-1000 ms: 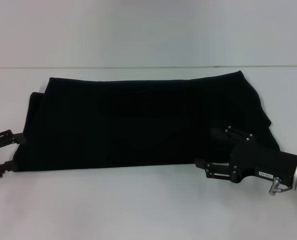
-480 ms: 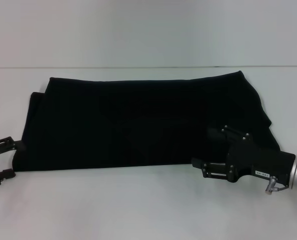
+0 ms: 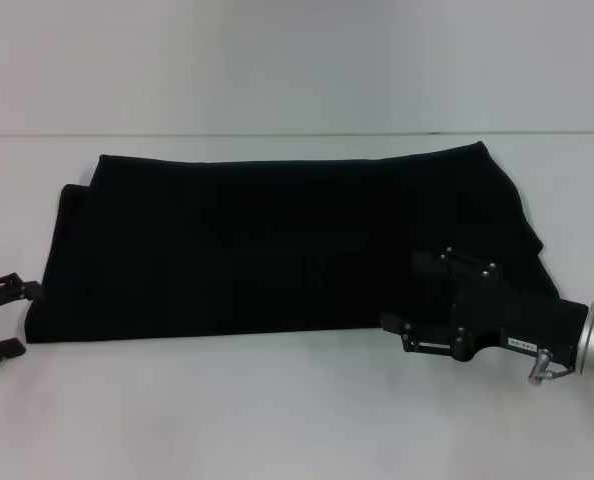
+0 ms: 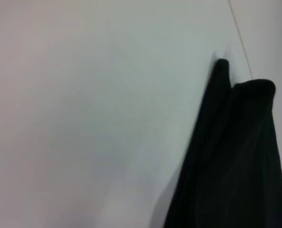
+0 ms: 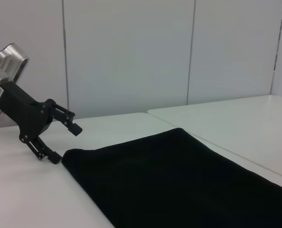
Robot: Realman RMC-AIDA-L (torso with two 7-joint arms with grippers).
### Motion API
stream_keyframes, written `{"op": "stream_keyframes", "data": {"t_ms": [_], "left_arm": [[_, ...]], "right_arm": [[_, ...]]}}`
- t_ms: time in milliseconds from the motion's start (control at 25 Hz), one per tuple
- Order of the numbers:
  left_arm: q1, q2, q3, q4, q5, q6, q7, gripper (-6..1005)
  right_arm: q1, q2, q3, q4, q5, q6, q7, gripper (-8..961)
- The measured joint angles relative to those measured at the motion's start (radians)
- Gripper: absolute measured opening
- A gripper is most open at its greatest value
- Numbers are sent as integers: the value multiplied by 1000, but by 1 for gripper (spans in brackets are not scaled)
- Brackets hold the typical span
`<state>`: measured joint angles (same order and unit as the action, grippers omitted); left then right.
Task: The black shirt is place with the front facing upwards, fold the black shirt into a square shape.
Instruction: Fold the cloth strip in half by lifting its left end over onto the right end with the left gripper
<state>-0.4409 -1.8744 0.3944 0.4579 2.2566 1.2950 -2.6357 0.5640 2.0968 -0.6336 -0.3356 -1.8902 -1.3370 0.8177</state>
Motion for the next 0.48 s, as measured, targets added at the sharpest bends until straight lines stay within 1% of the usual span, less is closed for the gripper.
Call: {"op": "stream_keyframes", "data": {"t_ms": [160,480], "left_arm": [[-10,-1,-2,-15,0,-10,-1,915],[-59,-4,0,-47,0,-45,6,915]], "right_arm": [[1,0,0,1,0,0,0,947],[2,0,0,7,0,-1,6,948]]}}
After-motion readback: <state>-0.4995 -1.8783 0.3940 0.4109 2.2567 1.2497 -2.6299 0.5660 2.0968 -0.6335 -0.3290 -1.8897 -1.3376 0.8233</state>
